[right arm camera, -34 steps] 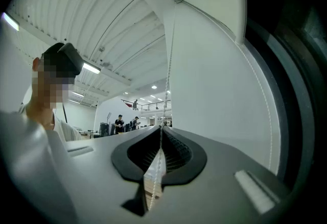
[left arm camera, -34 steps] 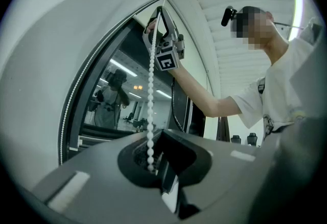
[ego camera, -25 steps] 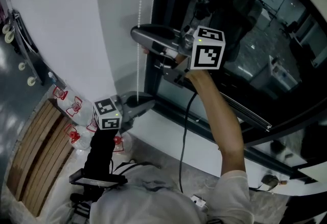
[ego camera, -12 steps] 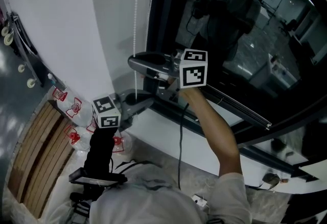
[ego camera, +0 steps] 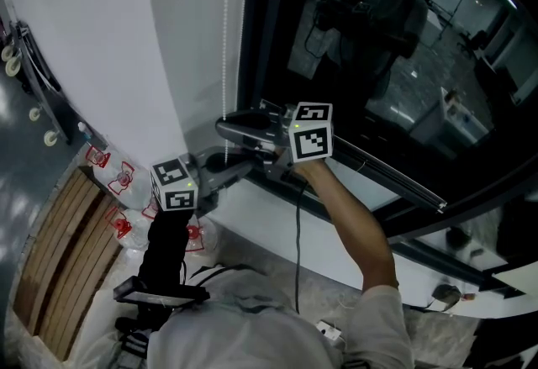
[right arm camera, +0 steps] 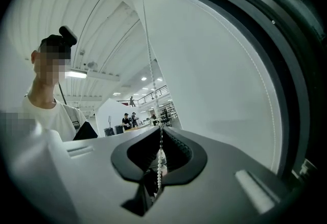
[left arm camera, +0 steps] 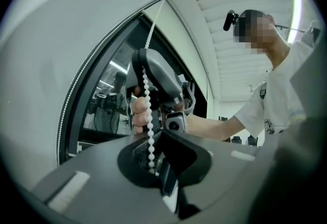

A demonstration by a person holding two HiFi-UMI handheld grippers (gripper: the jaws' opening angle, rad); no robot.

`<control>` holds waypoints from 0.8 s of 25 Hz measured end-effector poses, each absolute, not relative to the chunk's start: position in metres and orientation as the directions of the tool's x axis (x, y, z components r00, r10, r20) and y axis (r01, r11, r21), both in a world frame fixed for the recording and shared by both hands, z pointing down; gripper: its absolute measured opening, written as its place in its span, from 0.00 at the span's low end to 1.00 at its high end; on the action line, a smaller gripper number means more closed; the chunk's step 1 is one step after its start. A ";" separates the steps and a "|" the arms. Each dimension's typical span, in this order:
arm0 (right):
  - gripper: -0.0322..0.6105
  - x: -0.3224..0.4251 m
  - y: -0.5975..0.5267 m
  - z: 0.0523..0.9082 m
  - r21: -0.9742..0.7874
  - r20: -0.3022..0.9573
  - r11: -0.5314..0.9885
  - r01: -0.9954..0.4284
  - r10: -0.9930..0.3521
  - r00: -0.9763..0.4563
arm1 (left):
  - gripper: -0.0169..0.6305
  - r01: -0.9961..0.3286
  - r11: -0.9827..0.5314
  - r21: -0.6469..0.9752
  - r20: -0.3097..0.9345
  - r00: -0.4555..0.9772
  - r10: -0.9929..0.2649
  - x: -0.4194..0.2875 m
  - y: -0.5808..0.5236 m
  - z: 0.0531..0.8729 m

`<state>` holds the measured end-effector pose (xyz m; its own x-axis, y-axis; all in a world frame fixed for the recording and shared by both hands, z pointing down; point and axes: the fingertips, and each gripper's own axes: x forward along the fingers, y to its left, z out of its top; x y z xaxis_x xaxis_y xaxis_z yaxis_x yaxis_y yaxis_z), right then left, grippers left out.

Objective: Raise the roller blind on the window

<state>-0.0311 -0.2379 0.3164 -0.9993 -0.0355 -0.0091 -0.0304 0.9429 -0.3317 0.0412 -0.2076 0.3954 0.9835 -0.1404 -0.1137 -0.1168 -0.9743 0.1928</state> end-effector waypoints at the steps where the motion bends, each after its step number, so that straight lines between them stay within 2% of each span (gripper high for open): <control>1: 0.07 -0.030 -0.238 0.314 -0.326 -0.015 0.945 -0.026 -0.033 -0.999 | 0.02 -0.116 -0.974 0.196 -0.117 0.983 -0.141 0.041 -0.208 0.395; 5: 0.10 -0.026 -0.238 0.303 -0.223 -0.012 0.974 -0.033 -0.036 -0.999 | 0.02 -0.116 -0.974 0.195 -0.119 0.983 -0.141 0.043 -0.206 0.394; 7: 0.27 -0.023 -0.240 0.284 -0.209 -0.069 0.978 -0.018 -0.033 -0.997 | 0.02 -0.117 -0.973 0.199 -0.120 0.982 -0.143 0.043 -0.207 0.395; 10: 0.31 -0.018 -0.250 0.243 -0.179 -0.146 0.984 -0.023 -0.050 -0.988 | 0.02 -0.119 -0.972 0.201 -0.118 0.983 -0.144 0.043 -0.207 0.398; 20: 0.26 -0.012 -0.270 0.104 0.012 -0.258 0.998 -0.063 -0.058 -0.964 | 0.02 -0.137 -0.969 0.204 -0.122 0.979 -0.164 0.040 -0.209 0.402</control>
<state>-0.0121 -0.2701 0.1039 -0.9644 -0.0576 -0.2580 -0.0629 0.9979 0.0124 0.0398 -0.2089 0.4018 0.9789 -0.1637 -0.1223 -0.1367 -0.9695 0.2035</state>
